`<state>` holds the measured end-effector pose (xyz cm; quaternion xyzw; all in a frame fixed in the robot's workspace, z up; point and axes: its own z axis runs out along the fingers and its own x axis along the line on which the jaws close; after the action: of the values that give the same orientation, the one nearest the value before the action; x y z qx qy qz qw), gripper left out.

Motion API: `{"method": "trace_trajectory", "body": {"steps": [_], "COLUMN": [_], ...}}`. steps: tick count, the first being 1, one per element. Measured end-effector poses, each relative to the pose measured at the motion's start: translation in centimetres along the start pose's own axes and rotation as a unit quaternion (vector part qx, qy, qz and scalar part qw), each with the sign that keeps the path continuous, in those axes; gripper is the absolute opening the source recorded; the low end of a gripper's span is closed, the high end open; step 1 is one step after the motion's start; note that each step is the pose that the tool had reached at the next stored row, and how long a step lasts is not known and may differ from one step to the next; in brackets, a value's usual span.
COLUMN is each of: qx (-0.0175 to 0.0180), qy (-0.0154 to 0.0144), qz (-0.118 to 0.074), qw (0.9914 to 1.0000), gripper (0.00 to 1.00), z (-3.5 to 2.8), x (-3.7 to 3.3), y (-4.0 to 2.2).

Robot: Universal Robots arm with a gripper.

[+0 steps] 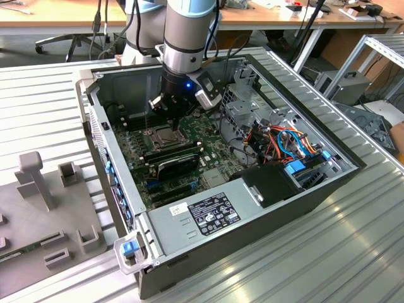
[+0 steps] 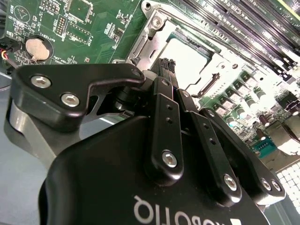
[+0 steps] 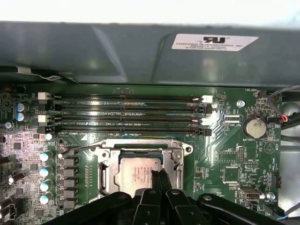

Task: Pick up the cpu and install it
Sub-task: 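Close the cpu cover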

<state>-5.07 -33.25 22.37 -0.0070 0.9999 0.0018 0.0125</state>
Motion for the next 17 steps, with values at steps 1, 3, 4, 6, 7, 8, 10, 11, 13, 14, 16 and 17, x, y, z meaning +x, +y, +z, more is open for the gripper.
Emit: {"method": "trace_trajectory", "body": {"steps": [1,3,4,6,7,8,10,11,13,14,16,17], "qx": [0.0000,-0.0001,-0.0001,0.0000,0.0000,0.0000,0.0000,0.0000,0.0000,0.0001,0.0001,0.0002], "qy": [0.0001,0.0004,0.0007,0.0023,0.0031,0.0036,0.0050,0.0055,0.0065,0.0066,0.0069,0.0070], "qz": [0.000,0.000,0.000,0.000,0.000,0.000,0.000,0.000,0.000,0.000,0.000,0.000], "qw": [1.00000,1.00000,1.00000,1.00000,1.00000,0.99999,0.99999,0.99998,0.99998,0.99998,0.99998,0.99998], "gripper": [0.11,0.11,0.11,0.11,0.11,0.11,0.11,0.11,0.11,0.11,0.11,0.11], "z": [0.00,0.05,0.07,0.17,0.20,0.22,0.28,0.30,0.34,0.35,0.35,0.36], "x": [0.00,0.01,0.04,0.28,0.39,0.47,0.69,0.78,0.97,1.04,1.16,1.20], "y": [0.00,0.00,0.00,0.00,0.00,0.00,0.01,0.00,-0.08,-0.16,-0.38,-0.48]}}
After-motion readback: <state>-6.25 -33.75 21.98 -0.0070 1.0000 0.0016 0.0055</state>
